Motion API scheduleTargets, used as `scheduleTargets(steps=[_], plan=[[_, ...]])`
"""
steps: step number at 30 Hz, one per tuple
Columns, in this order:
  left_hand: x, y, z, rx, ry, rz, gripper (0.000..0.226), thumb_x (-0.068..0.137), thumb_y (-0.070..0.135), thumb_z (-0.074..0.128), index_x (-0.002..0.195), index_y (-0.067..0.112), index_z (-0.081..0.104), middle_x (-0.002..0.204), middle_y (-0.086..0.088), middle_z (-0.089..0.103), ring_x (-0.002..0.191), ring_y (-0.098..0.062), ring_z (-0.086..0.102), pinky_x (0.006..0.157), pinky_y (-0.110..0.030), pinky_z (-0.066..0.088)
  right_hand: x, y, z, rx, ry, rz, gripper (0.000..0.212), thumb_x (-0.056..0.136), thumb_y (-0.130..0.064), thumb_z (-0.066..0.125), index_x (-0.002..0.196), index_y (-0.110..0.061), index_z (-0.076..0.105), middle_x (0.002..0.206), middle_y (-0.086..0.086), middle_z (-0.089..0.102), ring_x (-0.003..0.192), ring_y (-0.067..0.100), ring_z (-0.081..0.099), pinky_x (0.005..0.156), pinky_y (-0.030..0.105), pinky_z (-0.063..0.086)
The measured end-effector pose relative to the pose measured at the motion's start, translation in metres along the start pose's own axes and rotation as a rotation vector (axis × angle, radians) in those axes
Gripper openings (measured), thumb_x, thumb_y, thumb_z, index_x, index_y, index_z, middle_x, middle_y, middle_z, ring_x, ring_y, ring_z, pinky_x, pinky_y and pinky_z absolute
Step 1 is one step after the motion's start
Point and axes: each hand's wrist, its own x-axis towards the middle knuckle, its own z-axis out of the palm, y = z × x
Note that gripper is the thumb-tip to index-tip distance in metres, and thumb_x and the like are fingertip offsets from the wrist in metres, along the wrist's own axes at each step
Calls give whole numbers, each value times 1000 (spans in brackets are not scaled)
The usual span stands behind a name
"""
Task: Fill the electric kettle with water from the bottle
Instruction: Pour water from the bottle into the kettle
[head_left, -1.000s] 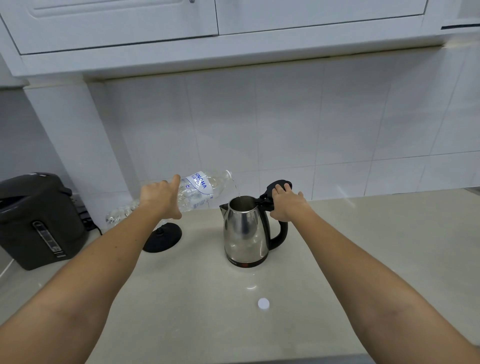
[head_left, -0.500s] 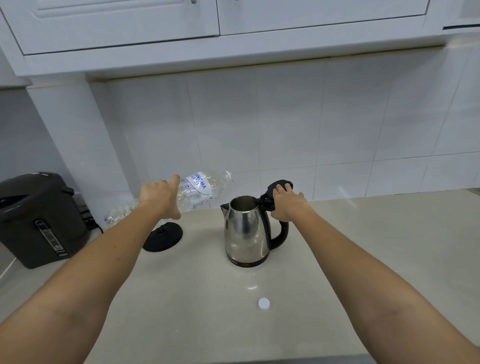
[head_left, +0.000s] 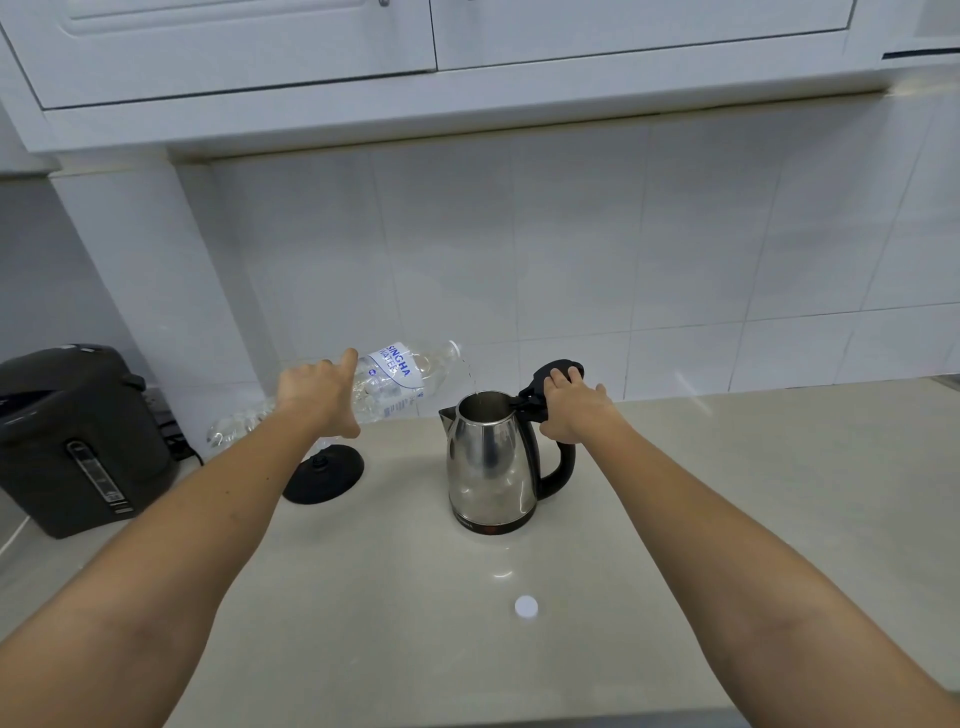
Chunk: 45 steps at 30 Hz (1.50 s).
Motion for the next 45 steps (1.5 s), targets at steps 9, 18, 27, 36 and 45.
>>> scheduleTargets(steps=[9, 18, 27, 36, 45], plan=[[0, 1, 1, 15, 5, 11, 71, 68, 38, 74, 124, 17, 34, 100, -1, 61, 90, -25, 64, 61, -29, 40, 0, 0, 0, 3, 7, -2, 73, 91, -28, 48, 152, -7, 14, 161, 4, 9, 149, 27, 3, 115, 53, 21], [0, 1, 1, 21, 7, 11, 74, 68, 39, 73, 126, 17, 33, 99, -1, 60, 88, -25, 63, 61, -28, 39, -1, -1, -1, 5, 9, 2, 72, 91, -28, 48, 151, -7, 15, 161, 5, 11, 149, 27, 4, 115, 52, 22], [2, 1, 2, 12, 4, 9, 74, 68, 39, 73, 127, 18, 33, 102, -2, 61, 91, -26, 64, 63, -29, 39, -2, -1, -1, 14, 7, 0, 74, 91, -29, 49, 152, -7, 13, 162, 5, 8, 149, 27, 3, 115, 53, 20], [-1, 1, 2, 0, -8, 2, 72, 68, 39, 73, 125, 18, 33, 98, 0, 60, 79, -24, 57, 60, -28, 38, -2, -2, -2, 0, 3, 2, 73, 92, -29, 48, 152, -7, 12, 162, 5, 7, 149, 27, 2, 115, 53, 20], [-10, 14, 14, -253, -100, -2, 74, 68, 39, 74, 125, 17, 32, 94, 1, 51, 81, -26, 49, 66, -31, 40, -2, -4, -3, -16, 6, 10, 73, 93, -31, 47, 152, -5, 13, 161, 6, 8, 149, 29, 2, 115, 53, 22]])
